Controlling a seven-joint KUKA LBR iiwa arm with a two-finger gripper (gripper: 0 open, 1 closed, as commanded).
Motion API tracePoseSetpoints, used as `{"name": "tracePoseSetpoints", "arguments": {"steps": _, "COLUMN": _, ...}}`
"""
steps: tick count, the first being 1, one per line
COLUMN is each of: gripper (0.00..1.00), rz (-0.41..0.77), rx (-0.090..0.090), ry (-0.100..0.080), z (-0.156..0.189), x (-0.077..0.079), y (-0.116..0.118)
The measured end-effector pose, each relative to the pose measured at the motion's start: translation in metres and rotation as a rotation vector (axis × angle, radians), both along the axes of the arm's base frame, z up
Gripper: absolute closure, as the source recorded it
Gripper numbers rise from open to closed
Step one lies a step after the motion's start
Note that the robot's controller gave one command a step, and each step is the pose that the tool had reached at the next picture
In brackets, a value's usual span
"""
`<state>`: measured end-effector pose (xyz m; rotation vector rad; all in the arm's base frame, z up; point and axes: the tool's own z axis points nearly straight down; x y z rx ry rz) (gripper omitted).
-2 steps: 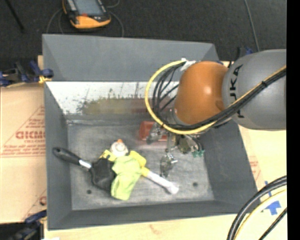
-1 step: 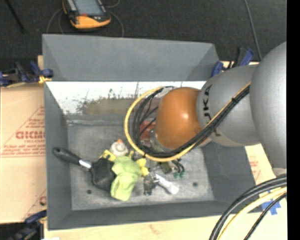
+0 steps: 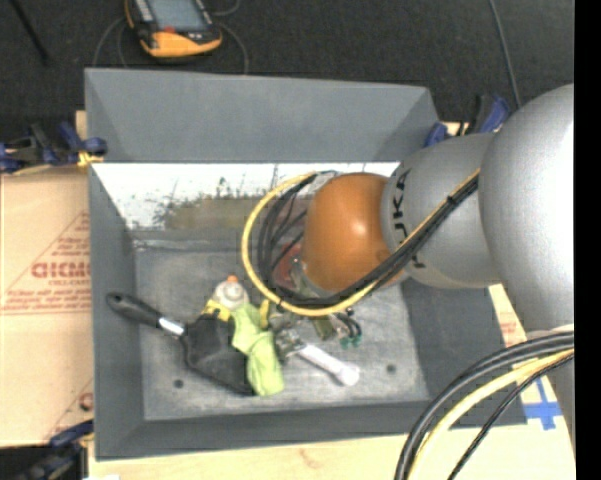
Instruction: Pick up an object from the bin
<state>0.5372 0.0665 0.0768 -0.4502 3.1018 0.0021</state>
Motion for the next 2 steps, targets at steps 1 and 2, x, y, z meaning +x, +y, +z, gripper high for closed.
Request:
{"name": "tracePoseSetpoints", "arguments": {"steps": 1, "gripper": 1.00, "rz": 0.000, "rx": 0.000, "ry": 0.000, "z": 0.000, "x": 0.000, "y": 0.000}}
{"name": "tracePoseSetpoints", "arguments": {"steps": 2, "gripper": 1.00, "rz": -0.015, "rx": -0.002, "ry": 0.004, "z": 0.094, "x": -0.001, "y": 0.010}}
